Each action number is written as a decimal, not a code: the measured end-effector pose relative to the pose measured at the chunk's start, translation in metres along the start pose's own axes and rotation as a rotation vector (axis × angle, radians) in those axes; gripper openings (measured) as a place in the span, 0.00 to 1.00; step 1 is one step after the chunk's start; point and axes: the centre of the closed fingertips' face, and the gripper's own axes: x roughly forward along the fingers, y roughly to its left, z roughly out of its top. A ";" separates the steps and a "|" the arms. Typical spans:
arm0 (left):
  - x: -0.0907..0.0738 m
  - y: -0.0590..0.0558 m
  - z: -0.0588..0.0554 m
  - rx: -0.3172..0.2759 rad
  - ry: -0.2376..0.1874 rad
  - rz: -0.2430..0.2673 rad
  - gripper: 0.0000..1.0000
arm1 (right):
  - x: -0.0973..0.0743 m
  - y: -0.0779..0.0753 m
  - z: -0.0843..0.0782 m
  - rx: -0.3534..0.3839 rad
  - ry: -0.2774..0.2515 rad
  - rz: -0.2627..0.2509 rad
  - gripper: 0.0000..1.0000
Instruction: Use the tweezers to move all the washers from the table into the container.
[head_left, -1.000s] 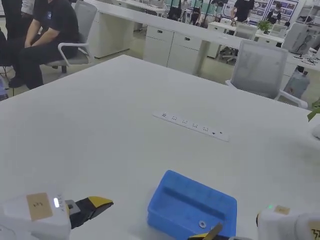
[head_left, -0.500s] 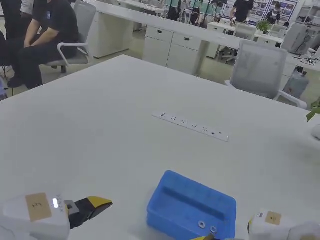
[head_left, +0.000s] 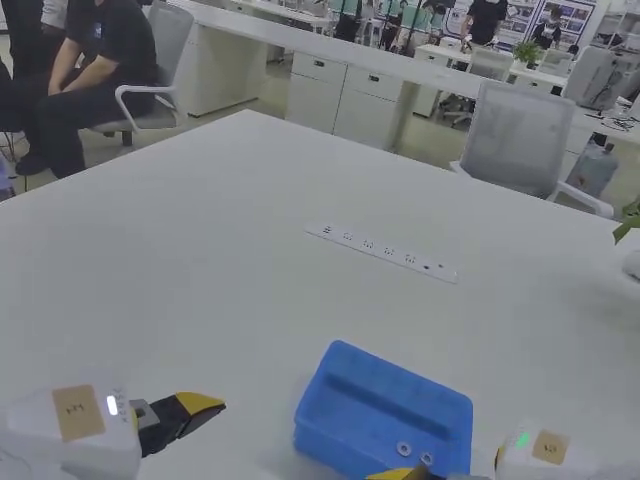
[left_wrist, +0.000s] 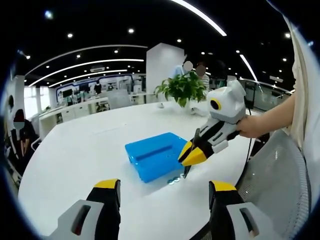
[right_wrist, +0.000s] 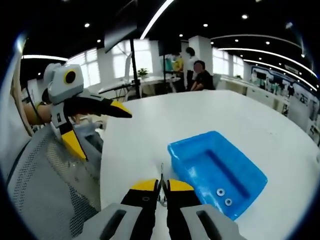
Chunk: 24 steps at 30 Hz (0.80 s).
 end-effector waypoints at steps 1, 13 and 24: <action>0.000 0.000 0.000 0.000 -0.001 -0.001 0.72 | -0.002 -0.001 0.005 0.009 -0.011 0.004 0.03; 0.000 0.000 0.000 0.001 0.002 -0.007 0.72 | -0.018 -0.022 0.052 0.053 -0.130 -0.027 0.03; 0.000 -0.002 0.000 0.001 0.004 -0.011 0.73 | -0.016 -0.048 0.067 0.047 -0.142 -0.078 0.03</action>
